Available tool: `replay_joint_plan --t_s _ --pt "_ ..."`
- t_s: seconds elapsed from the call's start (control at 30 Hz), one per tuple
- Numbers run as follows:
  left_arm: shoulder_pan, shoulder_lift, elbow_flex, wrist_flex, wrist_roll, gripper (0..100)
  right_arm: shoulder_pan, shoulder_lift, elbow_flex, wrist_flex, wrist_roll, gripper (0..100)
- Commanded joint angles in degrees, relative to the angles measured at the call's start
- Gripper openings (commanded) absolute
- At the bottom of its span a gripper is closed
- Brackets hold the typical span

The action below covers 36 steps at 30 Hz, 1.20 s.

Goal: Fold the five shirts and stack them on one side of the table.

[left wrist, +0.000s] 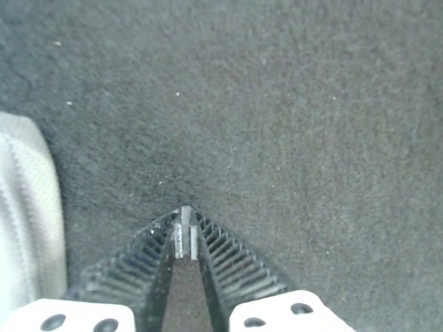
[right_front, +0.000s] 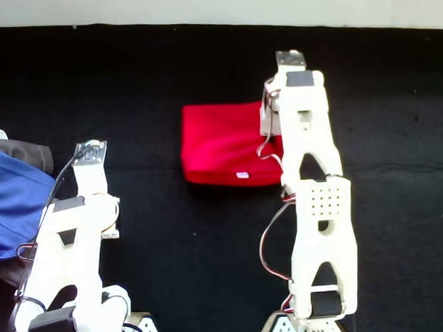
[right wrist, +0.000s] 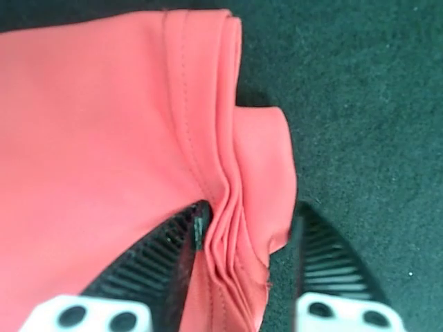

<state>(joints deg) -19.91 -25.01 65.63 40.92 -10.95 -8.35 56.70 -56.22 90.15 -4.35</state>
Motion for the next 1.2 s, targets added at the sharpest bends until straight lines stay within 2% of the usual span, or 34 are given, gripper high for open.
replay_joint_plan --t_s 0.0,0.07,0.23,0.4,0.53,0.73,0.9,1.17 --pt "-0.40 0.04 0.13 -0.79 -0.35 1 -1.71 -0.22 -1.80 -1.89 4.40 0.2" --pt "-0.40 0.04 0.13 -0.79 -0.35 1 -2.07 -0.22 -1.36 -2.07 8.88 1.5" --pt "-0.40 0.04 0.13 -0.79 -0.44 1 -0.48 -1.10 -2.95 -1.80 9.49 0.5" --pt "-0.40 0.04 0.13 -0.79 -0.44 1 4.88 -1.80 -10.95 -2.15 10.37 0.5" --pt "-0.40 0.04 0.13 -0.79 -0.44 1 9.27 -1.80 -13.76 -5.41 18.55 0.5" --pt "-0.40 0.04 0.22 -0.79 -0.44 1 17.27 -1.80 -13.41 -13.85 25.05 0.5" --pt "-0.40 0.04 0.22 -0.79 -0.44 1 23.69 -1.63 -13.14 -25.89 25.32 0.5" --pt "-0.40 0.04 0.22 -0.79 -0.44 1 26.77 -1.63 -4.97 -33.80 25.32 0.5"
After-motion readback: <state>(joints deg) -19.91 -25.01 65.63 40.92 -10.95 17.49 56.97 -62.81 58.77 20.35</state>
